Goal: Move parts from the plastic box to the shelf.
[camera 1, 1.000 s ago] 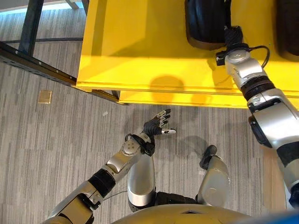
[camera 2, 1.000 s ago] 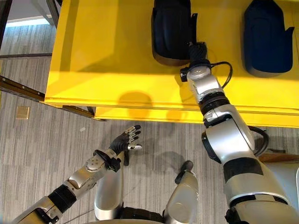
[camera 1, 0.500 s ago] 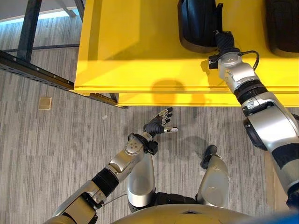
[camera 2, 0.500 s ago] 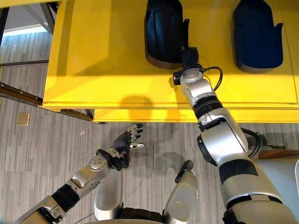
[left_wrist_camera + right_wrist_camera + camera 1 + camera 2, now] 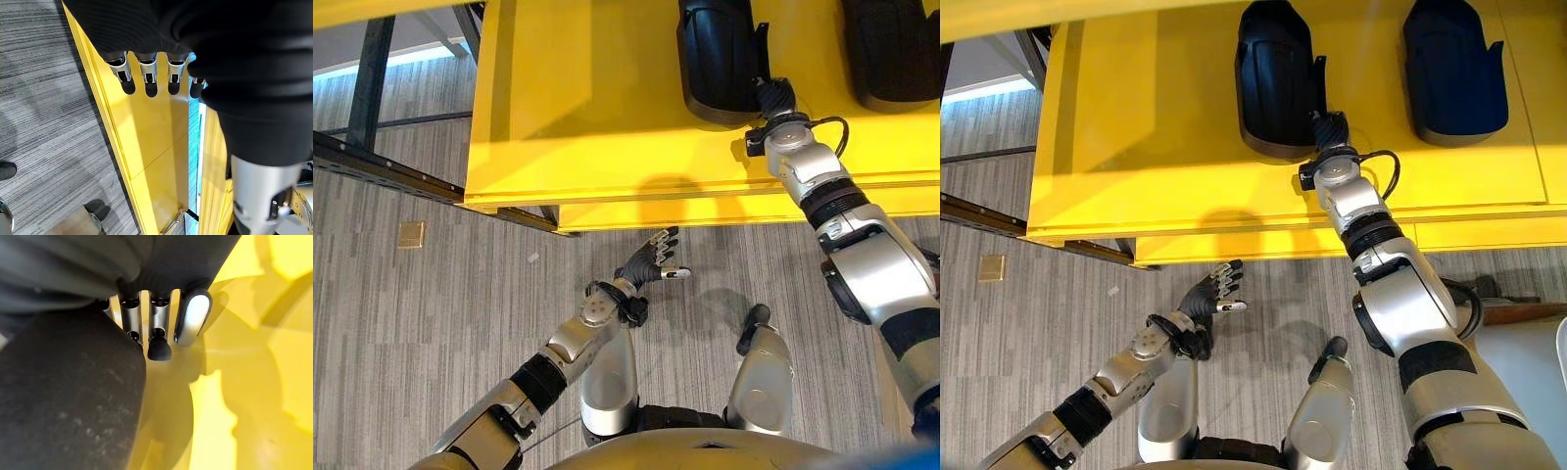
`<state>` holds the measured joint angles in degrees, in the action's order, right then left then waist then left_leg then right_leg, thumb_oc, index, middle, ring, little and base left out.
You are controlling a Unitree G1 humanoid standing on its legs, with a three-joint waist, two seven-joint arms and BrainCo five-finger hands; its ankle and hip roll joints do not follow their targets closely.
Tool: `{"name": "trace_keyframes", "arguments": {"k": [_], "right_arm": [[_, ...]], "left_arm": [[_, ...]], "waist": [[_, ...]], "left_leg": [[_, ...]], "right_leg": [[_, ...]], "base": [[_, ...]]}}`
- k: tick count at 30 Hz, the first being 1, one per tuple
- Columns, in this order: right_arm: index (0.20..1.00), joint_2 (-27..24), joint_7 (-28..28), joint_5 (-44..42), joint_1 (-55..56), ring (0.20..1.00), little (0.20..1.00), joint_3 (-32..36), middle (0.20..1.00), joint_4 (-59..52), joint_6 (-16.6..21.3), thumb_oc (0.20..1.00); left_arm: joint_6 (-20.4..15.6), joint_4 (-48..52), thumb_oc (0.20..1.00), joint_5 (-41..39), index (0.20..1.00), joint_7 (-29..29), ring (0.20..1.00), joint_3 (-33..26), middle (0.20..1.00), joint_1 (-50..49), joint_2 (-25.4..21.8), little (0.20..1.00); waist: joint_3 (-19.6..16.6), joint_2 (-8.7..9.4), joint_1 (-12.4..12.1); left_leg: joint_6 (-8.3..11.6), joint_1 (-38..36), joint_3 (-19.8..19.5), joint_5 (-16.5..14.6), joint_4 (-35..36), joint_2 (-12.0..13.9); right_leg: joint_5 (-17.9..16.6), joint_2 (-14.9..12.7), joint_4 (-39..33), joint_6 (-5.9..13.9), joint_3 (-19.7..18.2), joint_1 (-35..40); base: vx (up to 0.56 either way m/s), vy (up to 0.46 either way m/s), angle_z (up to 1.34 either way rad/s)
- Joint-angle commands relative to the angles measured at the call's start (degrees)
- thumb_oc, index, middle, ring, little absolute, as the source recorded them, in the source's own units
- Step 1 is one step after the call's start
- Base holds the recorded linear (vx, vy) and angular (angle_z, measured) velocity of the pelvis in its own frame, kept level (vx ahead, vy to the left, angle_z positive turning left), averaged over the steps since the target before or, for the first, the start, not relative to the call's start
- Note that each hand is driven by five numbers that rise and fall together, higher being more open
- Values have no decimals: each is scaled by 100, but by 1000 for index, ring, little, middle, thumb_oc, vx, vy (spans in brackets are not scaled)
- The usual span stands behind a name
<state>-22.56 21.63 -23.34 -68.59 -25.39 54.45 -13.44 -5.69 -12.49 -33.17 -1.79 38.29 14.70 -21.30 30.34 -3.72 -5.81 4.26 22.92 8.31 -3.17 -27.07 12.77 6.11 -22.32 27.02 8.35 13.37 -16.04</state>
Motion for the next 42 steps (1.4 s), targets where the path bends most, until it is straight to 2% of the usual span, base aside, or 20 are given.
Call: {"name": "trace_keyframes", "arguments": {"k": [1,10,15,20,21,26,27,28,29,31,32,33,34,37,40,42], "right_arm": [[1000,-108,66,92,-15,1000,1000,153,1000,-170,373,1000],[1000,-57,321,162,-36,1000,1000,264,1000,-437,907,1000],[1000,-35,506,115,-31,1000,1000,320,1000,-613,959,1000],[1000,47,826,-138,119,1000,1000,525,1000,-944,1411,1000],[1000,65,910,-73,191,1000,1000,595,1000,-1102,1586,1000],[1000,189,1277,176,796,1000,1000,861,1000,-2496,1779,1000],[1000,212,1211,193,965,1000,1000,899,1000,-2827,1782,1000],[1000,269,1132,225,1445,1000,1000,886,1000,-3620,1669,1000],[1000,289,1126,248,1528,1000,1000,871,1000,-3718,1688,1000],[1000,326,931,540,2707,1000,1000,806,1000,-5011,1880,1000],[1000,325,915,545,2775,1000,1000,797,1000,-5074,1892,1000],[1000,295,656,621,3131,1000,1000,765,1000,-5460,2080,1000],[1000,201,467,677,3519,1000,1000,728,1000,-5932,2004,1000],[1000,1,110,689,4273,1000,1000,712,1000,-6532,2109,1000],[1000,-479,-669,550,5908,1000,1000,885,1000,-7280,2370,1000],[1000,-660,-751,689,6404,1000,1000,1115,1000,-7463,2429,1000]], "left_arm": [[-282,359,1000,-66,1000,15,1000,253,1000,-61,57,1000],[-251,421,1000,-76,1000,46,1000,283,1000,-128,35,1000],[-260,431,1000,-80,1000,57,1000,300,1000,-160,34,1000],[-304,400,1000,-88,1000,37,1000,262,1000,-201,41,1000],[-321,414,1000,-80,1000,13,1000,253,1000,-236,32,1000],[-462,426,1000,-17,1000,-5,1000,85,1000,-447,37,1000],[-475,444,1000,-8,1000,-10,1000,29,1000,-502,38,1000],[-569,419,1000,42,1000,8,1000,-95,1000,-658,69,1000],[-593,414,1000,63,1000,2,1000,-106,1000,-689,81,1000],[-734,458,1000,205,1000,-25,1000,-409,1000,-1102,185,1000],[-739,459,1000,209,1000,-24,1000,-421,1000,-1129,191,1000],[-758,443,1000,184,1000,-20,1000,-508,1000,-1267,221,1000],[-775,405,1000,150,1000,-9,1000,-594,1000,-1351,264,1000],[-854,403,1000,199,1000,-7,1000,-744,1000,-1559,343,1000],[-924,661,1000,396,1000,87,1000,-1039,1000,-2126,339,1000],[-905,773,1000,456,1000,251,1000,-1164,1000,-2260,242,1000]], "waist": [[-54,-116,-170],[-54,-148,-179],[-54,-150,-171],[-54,-147,-144],[-54,-143,-127],[-55,-125,6],[-55,-122,42],[-133,-95,133],[-151,-91,148],[-375,-29,369],[-390,-26,380],[-470,2,466],[-549,27,545],[-693,65,661],[-1049,197,870],[-1167,253,972]], "left_leg": [[-230,-517,362,-5,229,-54],[-254,-547,317,-75,162,-98],[-252,-580,307,-72,182,-108],[-244,-665,306,-48,269,-128],[-242,-684,306,-38,293,-125],[-221,-927,339,68,568,-155],[-214,-1010,351,106,664,-164],[-190,-1148,394,193,891,-159],[-187,-1177,405,213,937,-158],[-127,-1465,491,423,1438,-91],[-124,-1489,499,436,1474,-89],[-107,-1606,546,487,1636,-67],[-75,-1681,580,533,1762,-46],[-39,-1838,624,610,1967,-11],[37,-2125,747,736,2285,113],[35,-2188,812,682,2227,146]], "right_leg": [[281,359,954,-394,60,-207],[289,325,962,-406,50,-160],[280,333,943,-401,42,-138],[259,376,852,-413,25,-63],[254,391,831,-412,17,-48],[170,488,563,-423,-30,137],[136,510,480,-422,-42,194],[66,572,244,-410,-61,294],[51,586,193,-407,-65,317],[-135,745,-390,-379,-107,555],[-147,752,-429,-376,-107,576],[-196,796,-620,-359,-120,674],[-231,832,-768,-350,-125,744],[-298,889,-1027,-334,-144,902],[-449,953,-1470,-257,-131,1190],[-450,969,-1489,-247,-128,1245]], "base": [[0,0,0],[12,2,0],[0,0,0],[0,0,0],[15,-8,-5],[31,6,-4],[79,4,-8],[73,0,-11],[139,-6,-22],[134,-11,-27],[93,-19,-21],[93,-20,-18],[107,-22,-15],[90,-23,-17],[101,-40,-25],[24,22,-16]]}}
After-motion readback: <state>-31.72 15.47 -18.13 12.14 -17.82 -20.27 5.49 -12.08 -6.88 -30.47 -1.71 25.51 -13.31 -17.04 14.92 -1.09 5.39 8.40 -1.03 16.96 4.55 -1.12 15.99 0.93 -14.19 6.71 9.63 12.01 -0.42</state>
